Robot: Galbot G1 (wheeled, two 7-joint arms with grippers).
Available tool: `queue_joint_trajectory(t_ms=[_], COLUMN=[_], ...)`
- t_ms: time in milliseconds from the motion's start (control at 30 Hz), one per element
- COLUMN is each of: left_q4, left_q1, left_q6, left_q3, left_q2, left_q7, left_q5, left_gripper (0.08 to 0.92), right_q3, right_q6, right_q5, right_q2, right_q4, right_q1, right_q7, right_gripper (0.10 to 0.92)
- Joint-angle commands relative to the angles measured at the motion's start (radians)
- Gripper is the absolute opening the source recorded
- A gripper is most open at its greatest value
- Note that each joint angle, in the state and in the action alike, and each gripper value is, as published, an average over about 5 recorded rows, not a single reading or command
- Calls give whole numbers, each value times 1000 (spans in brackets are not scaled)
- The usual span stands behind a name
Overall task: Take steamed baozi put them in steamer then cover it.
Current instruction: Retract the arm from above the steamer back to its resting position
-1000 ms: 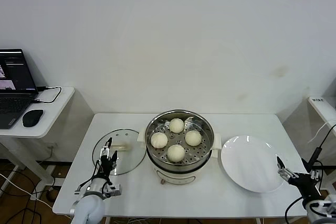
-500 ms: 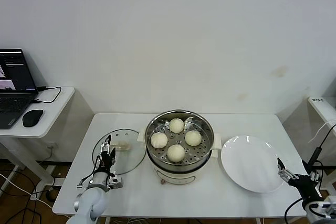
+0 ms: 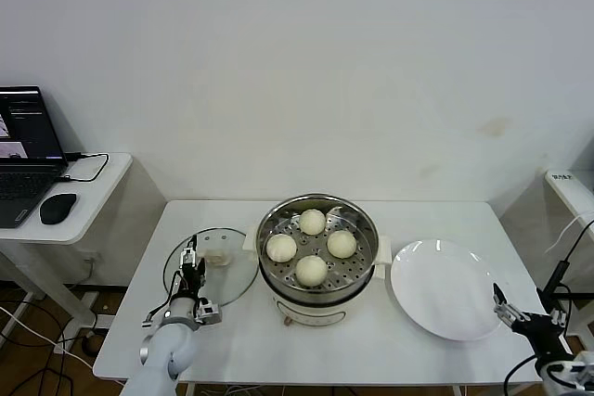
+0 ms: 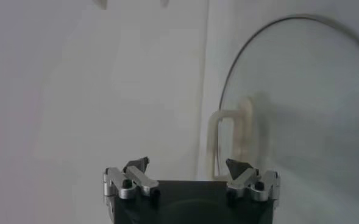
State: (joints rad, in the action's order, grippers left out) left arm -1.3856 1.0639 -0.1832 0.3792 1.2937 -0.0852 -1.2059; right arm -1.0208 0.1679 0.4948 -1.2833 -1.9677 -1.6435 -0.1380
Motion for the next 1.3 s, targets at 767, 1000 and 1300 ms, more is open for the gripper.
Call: queue_joint_trajectory(t_ms=[767, 1000, 1300], left_q4=[119, 143, 164], left_q1=[-103, -102, -93], left_q6=[-23, -15, 6], left_q3=[-15, -12, -15], left_q2=[23, 14, 13], left_q7=[-19, -33, -39], left_q5=[19, 35, 47], left_gripper=[823, 823, 668], right_q3=[7, 5, 1], right_q6=[-4, -3, -2], right_q5=[-13, -16, -19], right_q2=[-19, -20, -23], right_q4=[17, 23, 22], right_q1=[3, 0, -1], right_q7=[-8, -10, -14], right_gripper=[823, 823, 823])
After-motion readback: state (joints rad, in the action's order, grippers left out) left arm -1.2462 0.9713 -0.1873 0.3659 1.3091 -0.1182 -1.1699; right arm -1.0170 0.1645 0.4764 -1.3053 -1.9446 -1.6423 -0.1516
